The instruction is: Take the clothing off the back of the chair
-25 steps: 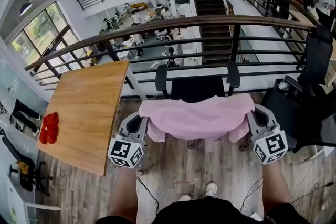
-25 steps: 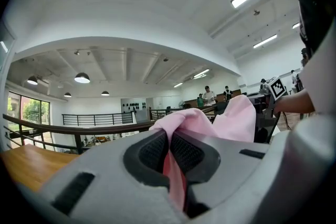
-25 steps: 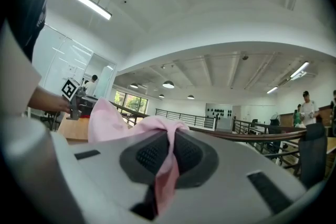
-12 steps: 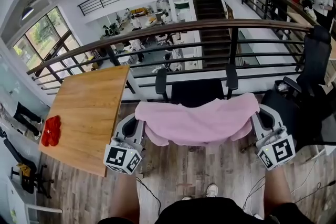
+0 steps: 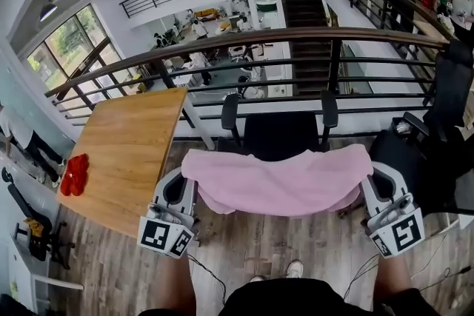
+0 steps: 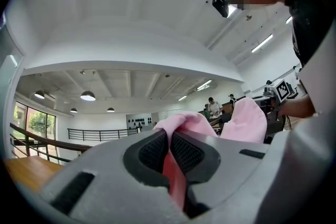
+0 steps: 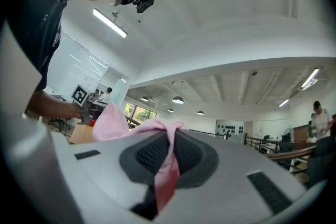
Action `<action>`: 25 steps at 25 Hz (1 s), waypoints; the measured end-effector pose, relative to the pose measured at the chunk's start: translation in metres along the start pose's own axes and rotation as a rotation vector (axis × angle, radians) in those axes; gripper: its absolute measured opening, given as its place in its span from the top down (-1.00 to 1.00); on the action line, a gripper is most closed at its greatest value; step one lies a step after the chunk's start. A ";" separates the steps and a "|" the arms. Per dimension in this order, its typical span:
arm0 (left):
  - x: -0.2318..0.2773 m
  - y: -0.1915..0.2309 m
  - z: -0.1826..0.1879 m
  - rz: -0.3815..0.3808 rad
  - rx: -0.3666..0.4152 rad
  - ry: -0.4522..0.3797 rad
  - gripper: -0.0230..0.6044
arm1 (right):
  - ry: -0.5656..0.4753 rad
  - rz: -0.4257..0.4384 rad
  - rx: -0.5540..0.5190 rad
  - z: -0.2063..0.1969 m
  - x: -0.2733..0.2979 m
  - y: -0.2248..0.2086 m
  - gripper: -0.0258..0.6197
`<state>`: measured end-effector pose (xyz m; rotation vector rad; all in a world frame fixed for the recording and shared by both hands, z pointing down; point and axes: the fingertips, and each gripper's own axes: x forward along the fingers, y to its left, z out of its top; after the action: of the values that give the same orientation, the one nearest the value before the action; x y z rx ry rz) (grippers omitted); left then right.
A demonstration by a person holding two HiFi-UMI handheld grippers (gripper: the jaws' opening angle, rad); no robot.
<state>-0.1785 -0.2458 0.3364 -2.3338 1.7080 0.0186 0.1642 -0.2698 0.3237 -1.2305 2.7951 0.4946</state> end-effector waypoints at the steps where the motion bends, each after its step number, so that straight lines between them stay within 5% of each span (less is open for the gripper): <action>1: -0.003 -0.001 0.000 0.007 -0.002 -0.001 0.85 | 0.000 0.003 0.003 0.000 -0.004 0.001 0.86; 8: -0.026 -0.005 -0.012 0.038 -0.049 -0.001 0.85 | -0.018 0.007 0.017 -0.001 -0.018 0.015 0.86; 11: -0.032 -0.005 -0.017 0.020 -0.106 -0.015 0.85 | -0.009 -0.008 0.043 -0.007 -0.023 0.022 0.86; 25: -0.059 -0.020 -0.058 -0.053 -0.134 0.044 0.85 | 0.100 -0.069 0.121 -0.042 -0.038 0.062 0.86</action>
<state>-0.1863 -0.1972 0.4053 -2.4926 1.7135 0.0753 0.1487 -0.2166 0.3868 -1.3559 2.8034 0.2620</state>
